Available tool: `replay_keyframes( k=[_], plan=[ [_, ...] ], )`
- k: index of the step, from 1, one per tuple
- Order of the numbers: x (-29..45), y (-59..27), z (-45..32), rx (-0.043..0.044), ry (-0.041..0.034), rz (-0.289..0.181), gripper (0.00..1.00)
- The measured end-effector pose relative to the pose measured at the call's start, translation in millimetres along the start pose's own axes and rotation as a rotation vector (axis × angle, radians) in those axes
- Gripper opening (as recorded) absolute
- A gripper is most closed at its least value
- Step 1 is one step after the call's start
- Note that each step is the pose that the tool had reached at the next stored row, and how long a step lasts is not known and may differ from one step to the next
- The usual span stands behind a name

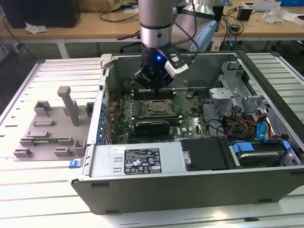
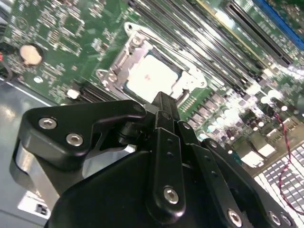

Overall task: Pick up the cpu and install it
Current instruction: 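Install the first cpu locking lever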

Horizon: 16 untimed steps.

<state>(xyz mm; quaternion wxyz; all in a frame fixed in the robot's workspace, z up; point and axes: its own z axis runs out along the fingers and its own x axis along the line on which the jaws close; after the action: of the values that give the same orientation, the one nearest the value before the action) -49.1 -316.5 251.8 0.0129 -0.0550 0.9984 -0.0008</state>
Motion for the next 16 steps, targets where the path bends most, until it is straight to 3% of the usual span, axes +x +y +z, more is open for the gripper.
replay_keyframes(
  k=[5, 8, 11, 12, 13, 14, 16],
  plan=[
    [37.3, 4.1, -1.0, 0.0006, -0.0049, 0.0, 0.11],
    [48.4, 5.3, -1.2, 0.0007, -0.0061, 0.0, 0.11],
    [53.2, 5.9, -1.3, -0.0008, -0.0064, 0.0, 0.11],
    [54.3, 6.0, -1.3, -0.0116, -0.0076, 0.0, 0.11],
    [57.7, 6.4, -1.4, -0.056, -0.0126, 0.002, 0.11],
    [58.9, 6.5, -1.4, -0.0741, -0.0146, 0.002, 0.11],
    [60.4, 6.7, -1.5, -0.0965, -0.0171, 0.003, 0.11]
  ],
)
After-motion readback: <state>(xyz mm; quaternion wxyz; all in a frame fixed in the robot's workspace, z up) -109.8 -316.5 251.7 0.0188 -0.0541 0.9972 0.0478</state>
